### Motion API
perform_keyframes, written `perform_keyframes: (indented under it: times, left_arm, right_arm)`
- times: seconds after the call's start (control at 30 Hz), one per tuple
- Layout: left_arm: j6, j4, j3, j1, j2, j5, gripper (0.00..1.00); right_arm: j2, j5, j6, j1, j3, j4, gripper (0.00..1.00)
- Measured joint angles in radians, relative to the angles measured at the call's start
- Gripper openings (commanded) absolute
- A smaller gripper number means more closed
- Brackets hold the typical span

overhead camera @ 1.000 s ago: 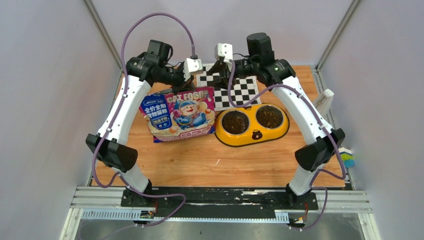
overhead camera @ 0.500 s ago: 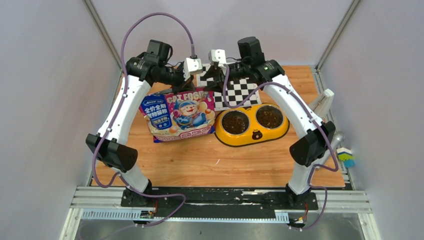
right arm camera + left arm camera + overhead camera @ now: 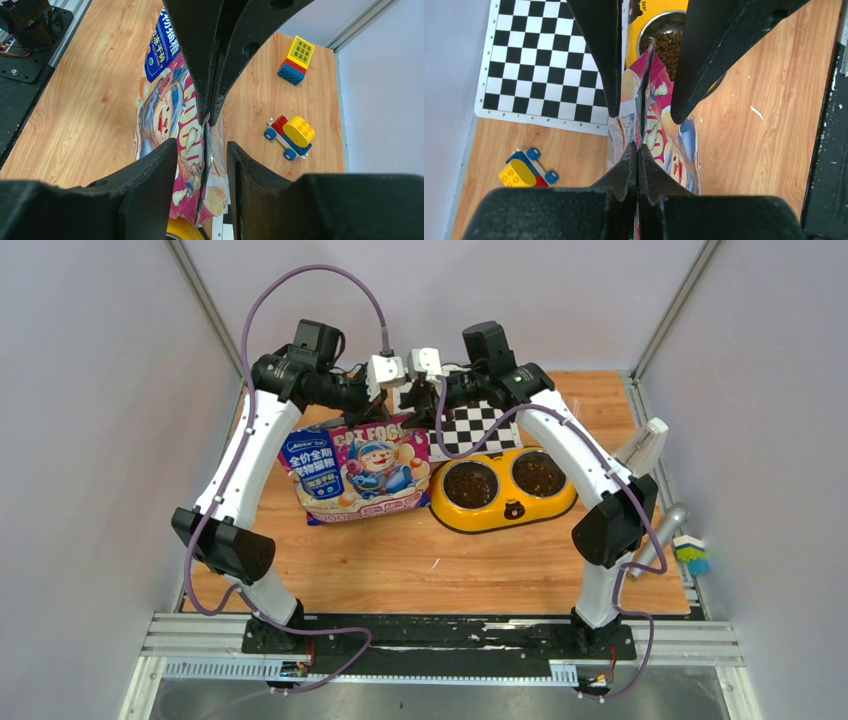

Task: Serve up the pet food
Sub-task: Close the pet food bag at the center of the board.

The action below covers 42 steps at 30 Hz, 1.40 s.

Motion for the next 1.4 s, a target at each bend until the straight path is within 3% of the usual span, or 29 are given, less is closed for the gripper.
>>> perform_keyframes:
  times: [0.13,0.27,0.4,0.43,0.47,0.53,0.6,0.67,0.97,1.2,1.23,1.27,1.33,1.4]
  left_arm:
    - [-0.002,-0.002,0.0,0.001,0.0,0.003,0.0]
    - [-0.002,-0.005,0.0,0.001,0.0,0.008,0.0]
    - [-0.002,-0.006,0.0,0.002,0.0,0.01,0.03]
    - [-0.002,-0.006,0.0,0.002,0.0,0.01,0.08]
    - [-0.002,-0.006,0.0,0.003,0.0,0.01,0.27]
    - [0.003,-0.004,-0.002,0.003,0.0,0.012,0.49]
    - [0.009,-0.004,-0.008,0.003,-0.005,0.018,0.52]
    - [0.007,-0.005,-0.019,0.002,-0.012,0.022,0.46]
    - [0.028,0.011,-0.043,0.002,-0.02,0.005,0.02]
    - [0.033,0.037,-0.065,0.002,-0.037,-0.011,0.0]
    - [0.033,0.046,-0.078,0.002,-0.045,-0.015,0.14]
    - [0.034,0.052,-0.088,0.002,-0.054,-0.021,0.34]
    - [0.04,0.05,-0.092,0.005,-0.062,-0.033,0.52]
    - [0.05,0.031,-0.092,0.014,-0.068,-0.041,0.6]
  right_arm:
    - [0.01,0.0,0.0,0.006,0.0,0.002,0.31]
    - [0.025,0.0,0.001,0.011,0.0,0.003,0.02]
    - [0.031,0.004,0.005,0.01,0.0,0.01,0.0]
    - [0.031,0.005,0.006,0.01,0.0,0.01,0.0]
    - [0.031,0.007,0.006,0.01,0.001,0.011,0.0]
    - [0.031,0.01,0.009,0.01,0.001,0.011,0.0]
    - [0.031,0.016,0.012,0.011,0.001,0.016,0.0]
    - [0.031,0.021,0.014,0.011,0.001,0.018,0.0]
    - [0.031,0.024,0.035,0.011,0.002,0.018,0.0]
    - [0.031,0.024,0.038,0.011,0.002,0.018,0.0]
    - [0.031,0.024,0.038,0.011,0.002,0.018,0.0]
    - [0.031,0.024,0.038,0.011,0.002,0.018,0.0]
    - [0.031,0.023,0.038,0.012,0.002,0.018,0.0]
    - [0.031,0.024,0.038,0.012,0.002,0.018,0.0]
